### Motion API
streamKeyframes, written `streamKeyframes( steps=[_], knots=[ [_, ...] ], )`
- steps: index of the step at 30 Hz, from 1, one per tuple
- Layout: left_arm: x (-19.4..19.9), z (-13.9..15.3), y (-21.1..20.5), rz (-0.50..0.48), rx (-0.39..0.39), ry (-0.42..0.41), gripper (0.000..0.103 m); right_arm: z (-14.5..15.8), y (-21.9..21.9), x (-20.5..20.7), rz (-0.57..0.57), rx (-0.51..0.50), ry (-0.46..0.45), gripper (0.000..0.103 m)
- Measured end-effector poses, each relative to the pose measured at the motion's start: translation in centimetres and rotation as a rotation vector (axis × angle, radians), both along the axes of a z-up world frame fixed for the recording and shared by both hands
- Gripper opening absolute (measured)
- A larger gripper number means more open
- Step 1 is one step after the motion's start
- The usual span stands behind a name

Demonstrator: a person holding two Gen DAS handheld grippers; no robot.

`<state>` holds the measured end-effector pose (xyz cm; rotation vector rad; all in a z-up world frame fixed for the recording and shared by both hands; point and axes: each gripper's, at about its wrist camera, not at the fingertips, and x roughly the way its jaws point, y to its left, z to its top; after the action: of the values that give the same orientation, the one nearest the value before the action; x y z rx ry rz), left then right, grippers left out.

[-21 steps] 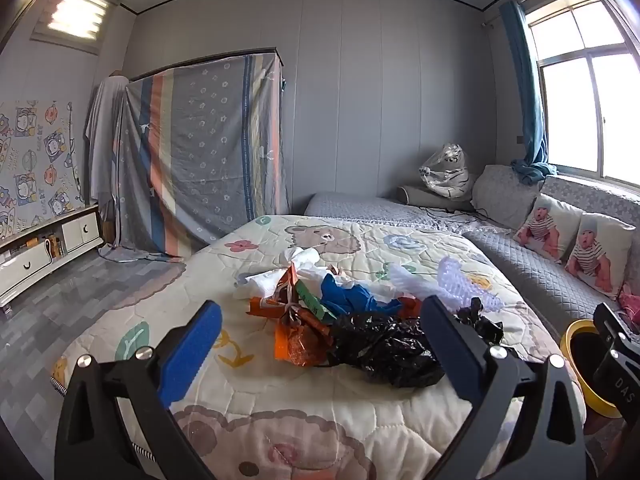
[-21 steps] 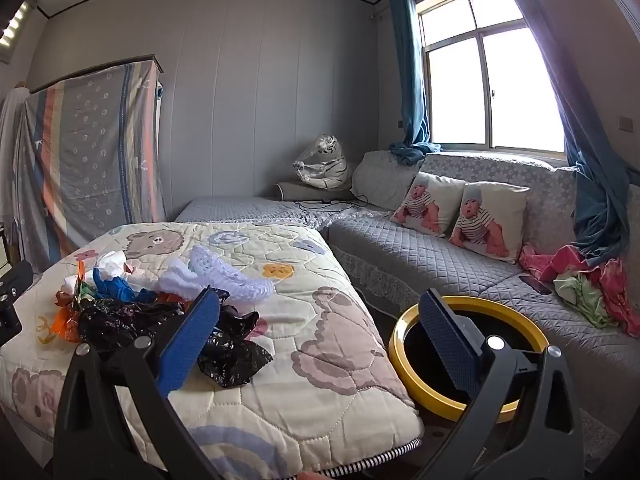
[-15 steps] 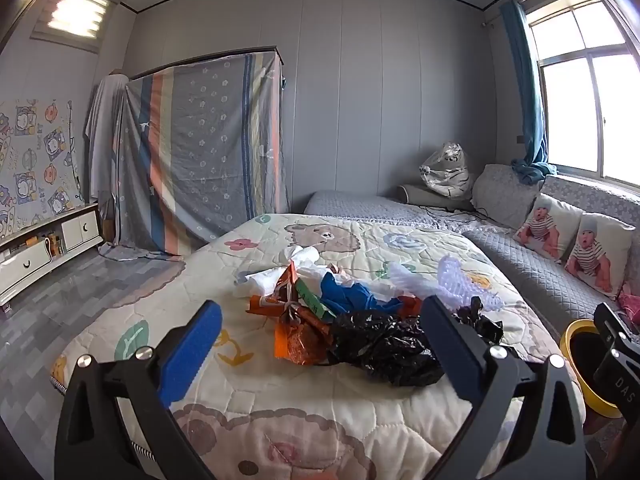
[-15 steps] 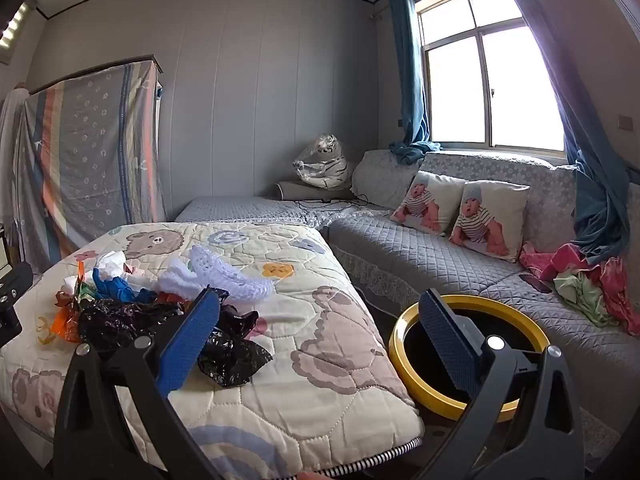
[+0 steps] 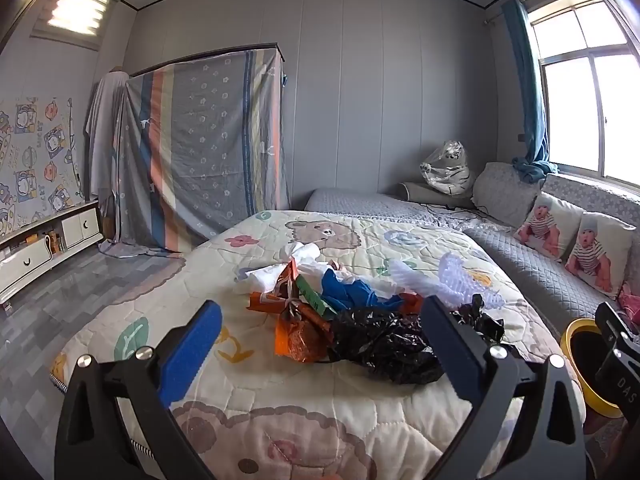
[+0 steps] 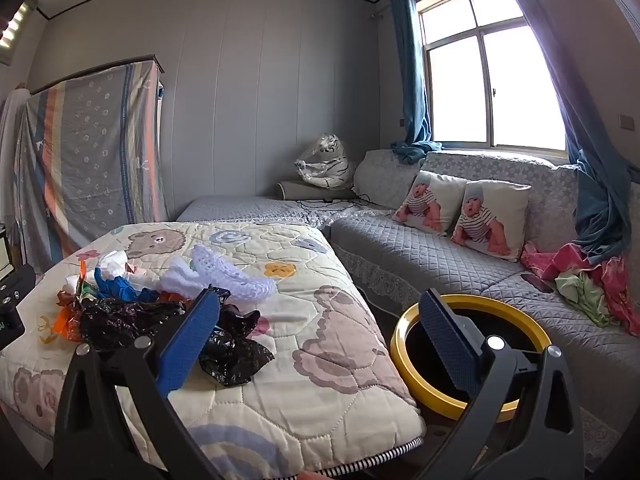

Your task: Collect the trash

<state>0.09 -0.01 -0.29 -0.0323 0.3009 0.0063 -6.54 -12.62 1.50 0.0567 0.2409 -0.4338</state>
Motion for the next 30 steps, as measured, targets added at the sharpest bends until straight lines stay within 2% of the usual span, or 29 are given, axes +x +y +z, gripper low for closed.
streamKeyframes(
  steps=[30],
  knots=[
    [0.14,-0.65,0.3,0.0,0.0,0.008,0.096,0.01,0.05,0.0,0.003,0.01,0.004,0.096]
  ],
)
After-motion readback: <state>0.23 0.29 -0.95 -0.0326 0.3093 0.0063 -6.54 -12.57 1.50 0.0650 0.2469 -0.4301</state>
